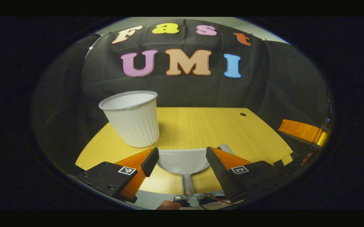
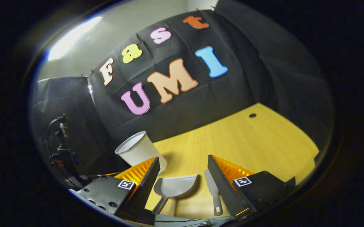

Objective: Pick up the small broom and dustpan from the desktop, sweep the trash into the dustpan with the broom, and then empty the trash into the garbage bin.

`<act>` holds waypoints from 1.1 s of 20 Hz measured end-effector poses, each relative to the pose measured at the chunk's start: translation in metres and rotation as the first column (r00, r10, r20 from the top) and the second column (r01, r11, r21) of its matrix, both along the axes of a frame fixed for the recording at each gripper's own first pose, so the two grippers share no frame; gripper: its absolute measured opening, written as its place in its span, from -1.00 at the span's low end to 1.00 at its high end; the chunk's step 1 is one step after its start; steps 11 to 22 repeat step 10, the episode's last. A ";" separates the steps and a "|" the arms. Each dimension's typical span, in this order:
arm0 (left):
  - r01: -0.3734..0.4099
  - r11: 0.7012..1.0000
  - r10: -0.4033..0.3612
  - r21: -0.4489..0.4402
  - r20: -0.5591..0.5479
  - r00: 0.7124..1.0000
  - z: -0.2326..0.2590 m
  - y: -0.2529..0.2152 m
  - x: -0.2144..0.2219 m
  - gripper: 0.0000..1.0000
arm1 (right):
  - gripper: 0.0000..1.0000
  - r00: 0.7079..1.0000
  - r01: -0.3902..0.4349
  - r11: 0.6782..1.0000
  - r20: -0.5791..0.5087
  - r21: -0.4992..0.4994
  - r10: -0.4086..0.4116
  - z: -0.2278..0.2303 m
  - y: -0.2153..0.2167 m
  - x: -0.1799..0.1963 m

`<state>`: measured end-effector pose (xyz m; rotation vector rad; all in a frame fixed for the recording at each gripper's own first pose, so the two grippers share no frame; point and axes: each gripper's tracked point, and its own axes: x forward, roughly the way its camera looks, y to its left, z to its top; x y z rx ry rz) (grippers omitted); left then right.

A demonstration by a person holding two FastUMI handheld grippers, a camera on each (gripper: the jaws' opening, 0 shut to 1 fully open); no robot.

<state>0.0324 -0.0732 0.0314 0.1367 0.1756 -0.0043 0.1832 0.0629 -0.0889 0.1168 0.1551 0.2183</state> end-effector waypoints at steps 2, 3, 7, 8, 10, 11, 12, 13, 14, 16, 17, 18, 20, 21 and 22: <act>0.014 0.999 -0.017 0.030 0.100 0.995 0.034 -0.005 -0.009 0.90 | 0.97 0.995 0.028 0.999 0.092 -0.043 -0.024 0.019 0.002 -0.018; 0.025 0.998 -0.032 0.055 0.135 0.990 0.042 -0.008 -0.011 0.89 | 0.97 0.992 0.032 0.998 0.121 -0.051 -0.025 0.025 0.004 -0.023; 0.026 0.988 -0.065 0.153 0.260 0.963 0.071 -0.006 -0.012 0.89 | 0.97 0.971 0.085 0.993 0.229 -0.081 -0.064 0.044 0.011 -0.042; 0.043 0.987 -0.082 0.153 0.255 0.964 0.068 -0.009 -0.011 0.87 | 0.96 0.967 0.089 0.991 0.248 -0.097 -0.063 0.045 0.015 -0.046; 0.076 0.988 -0.105 0.136 0.222 0.969 0.060 -0.011 -0.009 0.85 | 0.96 0.960 0.106 0.986 0.271 -0.126 -0.069 0.045 0.017 -0.051; 0.076 0.988 -0.105 0.136 0.222 0.969 0.060 -0.011 -0.009 0.85 | 0.96 0.960 0.106 0.986 0.271 -0.126 -0.069 0.045 0.017 -0.051; 0.076 0.988 -0.105 0.136 0.222 0.969 0.060 -0.011 -0.009 0.85 | 0.96 0.960 0.106 0.986 0.271 -0.126 -0.069 0.045 0.017 -0.051; 0.076 0.988 -0.105 0.136 0.222 0.969 0.060 -0.011 -0.009 0.85 | 0.96 0.960 0.106 0.986 0.271 -0.126 -0.069 0.045 0.017 -0.051; 0.076 0.988 -0.105 0.136 0.222 0.969 0.060 -0.011 -0.009 0.85 | 0.96 0.960 0.106 0.986 0.271 -0.126 -0.069 0.045 0.017 -0.051; 0.076 0.988 -0.105 0.136 0.222 0.969 0.060 -0.011 -0.009 0.85 | 0.96 0.960 0.106 0.986 0.271 -0.126 -0.069 0.045 0.017 -0.051; 0.076 0.988 -0.105 0.136 0.222 0.969 0.060 -0.011 -0.009 0.85 | 0.96 0.960 0.106 0.986 0.271 -0.126 -0.069 0.045 0.017 -0.051; 0.076 0.988 -0.105 0.136 0.222 0.969 0.060 -0.011 -0.009 0.85 | 0.96 0.960 0.106 0.986 0.271 -0.126 -0.069 0.045 0.017 -0.051; 0.076 0.988 -0.105 0.136 0.222 0.969 0.060 -0.011 -0.009 0.85 | 0.96 0.960 0.106 0.986 0.271 -0.126 -0.069 0.045 0.017 -0.051; 0.076 0.988 -0.105 0.136 0.222 0.969 0.060 -0.011 -0.009 0.85 | 0.96 0.960 0.106 0.986 0.271 -0.126 -0.069 0.045 0.017 -0.051; 0.076 0.988 -0.105 0.136 0.222 0.969 0.060 -0.011 -0.009 0.85 | 0.96 0.960 0.106 0.986 0.271 -0.126 -0.069 0.045 0.017 -0.051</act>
